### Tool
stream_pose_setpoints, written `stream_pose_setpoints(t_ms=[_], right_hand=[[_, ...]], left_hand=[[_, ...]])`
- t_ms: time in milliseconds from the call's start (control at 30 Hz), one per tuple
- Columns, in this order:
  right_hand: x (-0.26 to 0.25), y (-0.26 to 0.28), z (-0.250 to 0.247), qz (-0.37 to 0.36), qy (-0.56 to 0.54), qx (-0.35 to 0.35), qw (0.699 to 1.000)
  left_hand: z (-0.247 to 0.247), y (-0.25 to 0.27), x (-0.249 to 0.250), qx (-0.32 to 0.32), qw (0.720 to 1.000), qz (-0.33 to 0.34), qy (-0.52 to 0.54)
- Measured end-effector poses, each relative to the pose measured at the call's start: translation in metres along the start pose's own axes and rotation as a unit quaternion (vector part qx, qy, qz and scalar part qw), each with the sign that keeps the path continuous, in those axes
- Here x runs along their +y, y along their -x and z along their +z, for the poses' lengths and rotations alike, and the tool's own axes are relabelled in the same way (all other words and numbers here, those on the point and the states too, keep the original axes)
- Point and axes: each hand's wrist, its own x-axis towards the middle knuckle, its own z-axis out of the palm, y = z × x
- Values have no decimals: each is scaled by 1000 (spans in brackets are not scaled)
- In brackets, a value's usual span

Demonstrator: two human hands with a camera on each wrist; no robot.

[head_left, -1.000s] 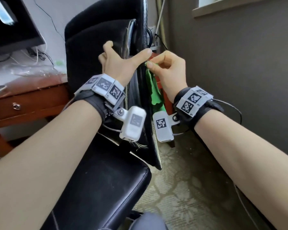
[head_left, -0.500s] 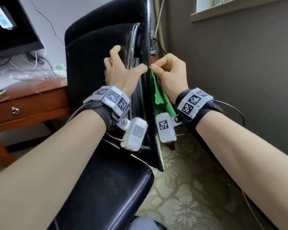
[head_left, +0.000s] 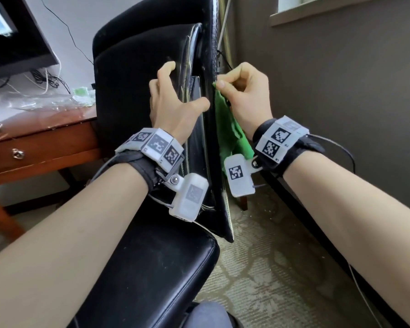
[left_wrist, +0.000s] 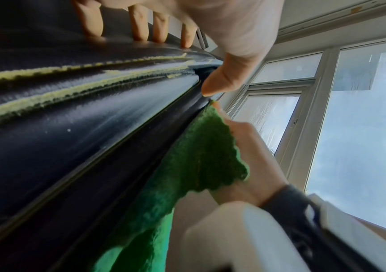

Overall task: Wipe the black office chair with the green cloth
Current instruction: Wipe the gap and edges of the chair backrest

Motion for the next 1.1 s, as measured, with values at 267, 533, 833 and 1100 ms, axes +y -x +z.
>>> stream_pose_setpoints(t_ms=[267,533,833,1100], right_hand=[[-10,12,1,16,0,15,1000],[-29,41,-15,-12,-35,-22,999],[-36,73,-16,13,-48,-49,998],[-54,62,-18,-28,-30,-47,998]], left_hand=[[0,12,0,4,1000,25,-13],[-13,49,-13,9,995,96,-31],[-14,93,-41,40,999,-7,-24],[-12,98,-29,66,994,-29,-82]])
